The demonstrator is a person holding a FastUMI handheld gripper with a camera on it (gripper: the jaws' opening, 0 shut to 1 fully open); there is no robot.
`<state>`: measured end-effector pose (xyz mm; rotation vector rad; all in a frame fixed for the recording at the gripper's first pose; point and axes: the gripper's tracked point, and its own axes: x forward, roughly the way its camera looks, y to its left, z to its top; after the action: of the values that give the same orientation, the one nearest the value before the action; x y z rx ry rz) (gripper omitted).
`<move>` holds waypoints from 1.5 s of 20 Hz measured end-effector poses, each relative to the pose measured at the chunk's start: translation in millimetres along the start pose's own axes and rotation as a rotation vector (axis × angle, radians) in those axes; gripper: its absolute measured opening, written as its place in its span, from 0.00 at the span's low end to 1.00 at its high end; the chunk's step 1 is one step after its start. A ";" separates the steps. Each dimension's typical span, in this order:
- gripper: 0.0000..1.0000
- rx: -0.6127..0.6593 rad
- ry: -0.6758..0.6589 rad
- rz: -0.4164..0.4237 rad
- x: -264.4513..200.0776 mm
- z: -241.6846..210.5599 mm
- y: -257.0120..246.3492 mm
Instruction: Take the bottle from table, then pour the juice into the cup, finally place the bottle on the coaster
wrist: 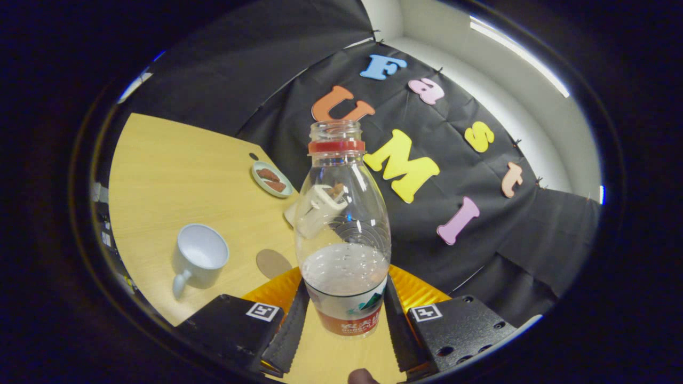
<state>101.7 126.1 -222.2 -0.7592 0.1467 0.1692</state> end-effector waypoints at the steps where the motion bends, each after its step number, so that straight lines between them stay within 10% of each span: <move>1: 0.75 0.039 -0.016 -0.005 -0.9 6.0 -5.6; 11: 0.75 0.562 -0.216 0.058 19.7 86.8 -51.2; 30: 0.74 0.728 -0.214 0.093 116.0 87.6 -57.9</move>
<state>233.0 157.1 -143.0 -0.0074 0.0322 0.2639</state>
